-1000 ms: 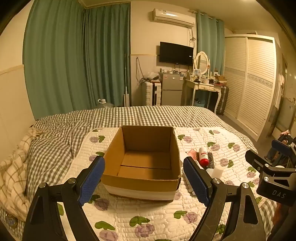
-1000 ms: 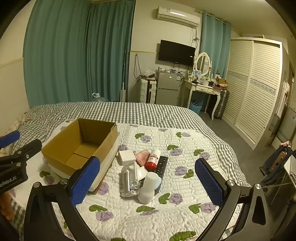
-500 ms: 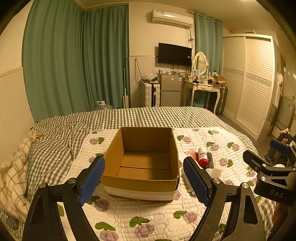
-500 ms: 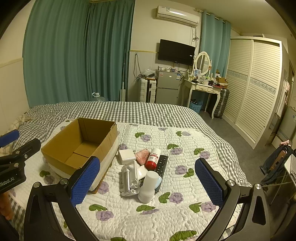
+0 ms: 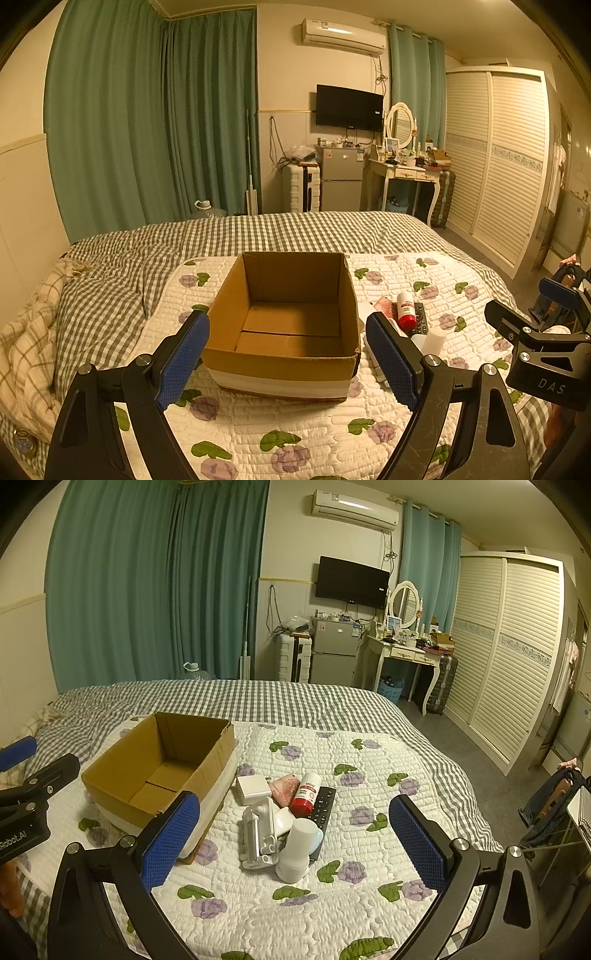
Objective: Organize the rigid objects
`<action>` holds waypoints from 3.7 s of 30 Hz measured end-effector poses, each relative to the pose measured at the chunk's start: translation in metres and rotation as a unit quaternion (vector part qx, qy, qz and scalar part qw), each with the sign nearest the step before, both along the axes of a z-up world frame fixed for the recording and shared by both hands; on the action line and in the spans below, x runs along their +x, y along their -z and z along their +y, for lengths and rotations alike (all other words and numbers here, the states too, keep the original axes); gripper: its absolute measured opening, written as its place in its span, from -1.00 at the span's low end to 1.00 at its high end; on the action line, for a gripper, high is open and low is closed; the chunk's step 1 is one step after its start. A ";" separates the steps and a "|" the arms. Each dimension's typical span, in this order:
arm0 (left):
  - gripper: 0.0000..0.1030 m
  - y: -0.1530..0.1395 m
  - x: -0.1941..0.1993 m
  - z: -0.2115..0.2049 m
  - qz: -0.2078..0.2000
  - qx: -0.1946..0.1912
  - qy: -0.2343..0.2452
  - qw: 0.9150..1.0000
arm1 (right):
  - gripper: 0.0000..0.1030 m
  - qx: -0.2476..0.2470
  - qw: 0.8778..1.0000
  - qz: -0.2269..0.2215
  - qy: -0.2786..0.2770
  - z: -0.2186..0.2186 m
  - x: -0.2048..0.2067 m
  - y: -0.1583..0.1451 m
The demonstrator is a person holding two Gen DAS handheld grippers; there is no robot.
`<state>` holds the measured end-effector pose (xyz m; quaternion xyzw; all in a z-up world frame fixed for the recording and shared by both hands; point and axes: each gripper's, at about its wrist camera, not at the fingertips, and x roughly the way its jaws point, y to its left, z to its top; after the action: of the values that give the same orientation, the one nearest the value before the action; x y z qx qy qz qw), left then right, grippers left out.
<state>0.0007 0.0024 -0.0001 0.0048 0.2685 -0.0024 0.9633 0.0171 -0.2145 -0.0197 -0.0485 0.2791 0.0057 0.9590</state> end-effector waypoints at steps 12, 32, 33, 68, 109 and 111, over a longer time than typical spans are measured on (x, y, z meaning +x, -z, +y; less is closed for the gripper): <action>0.74 0.001 0.000 -0.001 0.000 0.000 -0.001 1.000 | 1.00 -0.001 1.000 0.001 0.000 0.000 0.000 -0.002; 0.74 0.002 -0.001 -0.002 0.000 0.000 -0.001 1.000 | 1.00 0.003 1.000 0.002 0.000 0.000 -0.001 0.001; 0.74 0.002 -0.001 -0.002 0.000 0.000 0.000 1.000 | 1.00 0.002 1.000 0.002 0.000 0.000 -0.001 0.002; 0.74 0.054 0.087 0.084 0.148 0.077 -0.080 0.983 | 1.00 -0.030 0.992 0.120 0.011 -0.036 0.083 0.069; -0.76 0.095 0.126 0.090 0.239 0.038 -0.059 0.968 | -0.38 0.055 0.988 0.120 -0.076 -0.028 0.119 0.065; -0.76 0.094 0.126 0.090 0.238 0.037 -0.059 0.969 | -0.38 0.040 0.990 0.094 -0.095 -0.015 0.119 0.037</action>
<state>0.1270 0.0927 -0.0946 0.0235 0.4899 0.0631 0.8692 0.1361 -0.2294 -0.0567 -0.0359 0.3614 0.1121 0.9250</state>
